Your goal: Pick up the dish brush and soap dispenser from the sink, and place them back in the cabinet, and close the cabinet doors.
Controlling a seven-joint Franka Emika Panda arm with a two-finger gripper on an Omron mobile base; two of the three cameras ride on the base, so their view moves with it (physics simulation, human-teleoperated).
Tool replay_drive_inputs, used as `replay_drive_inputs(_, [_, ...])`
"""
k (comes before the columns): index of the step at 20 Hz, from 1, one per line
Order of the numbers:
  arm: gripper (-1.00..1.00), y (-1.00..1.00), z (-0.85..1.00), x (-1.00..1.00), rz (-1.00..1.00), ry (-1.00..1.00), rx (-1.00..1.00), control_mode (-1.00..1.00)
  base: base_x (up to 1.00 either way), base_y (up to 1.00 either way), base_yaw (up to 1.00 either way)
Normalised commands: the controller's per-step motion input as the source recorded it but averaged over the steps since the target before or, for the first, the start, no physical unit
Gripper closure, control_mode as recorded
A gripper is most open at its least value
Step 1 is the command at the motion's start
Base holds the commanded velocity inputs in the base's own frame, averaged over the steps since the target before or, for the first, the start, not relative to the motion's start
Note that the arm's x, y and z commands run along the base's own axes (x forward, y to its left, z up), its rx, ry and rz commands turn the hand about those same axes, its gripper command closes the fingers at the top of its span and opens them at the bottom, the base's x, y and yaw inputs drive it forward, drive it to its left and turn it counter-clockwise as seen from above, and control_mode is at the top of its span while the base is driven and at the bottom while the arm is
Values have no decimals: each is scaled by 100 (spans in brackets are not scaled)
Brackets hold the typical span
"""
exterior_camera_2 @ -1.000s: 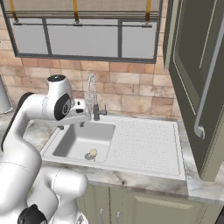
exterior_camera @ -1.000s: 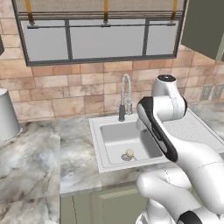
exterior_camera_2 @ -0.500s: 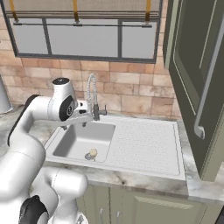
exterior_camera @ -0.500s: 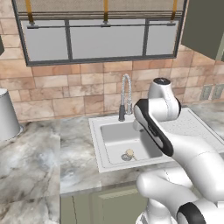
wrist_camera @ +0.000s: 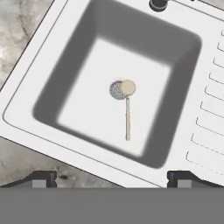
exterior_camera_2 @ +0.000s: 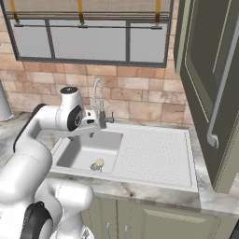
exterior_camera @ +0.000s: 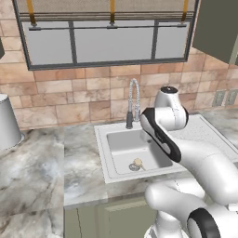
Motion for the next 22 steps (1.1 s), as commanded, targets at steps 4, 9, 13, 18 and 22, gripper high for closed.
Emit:
replay_drive_inputs(4, [-100, 0, -38, 15, 3, 0, 0, -100, 0, 0, 0])
replay_drive_inputs(9, [-100, 0, -34, 13, 3, 0, 0, -100, 0, 0, 0])
replay_drive_inputs(13, [-100, 0, -37, 13, 3, 0, 0, -100, 0, 0, 0])
replay_drive_inputs(18, [-100, 0, -37, 15, 3, 0, 0, -100, 0, 0, 0])
replay_drive_inputs(22, [-100, 0, -32, 12, 3, 0, 0, -100, 0, 0, 0])
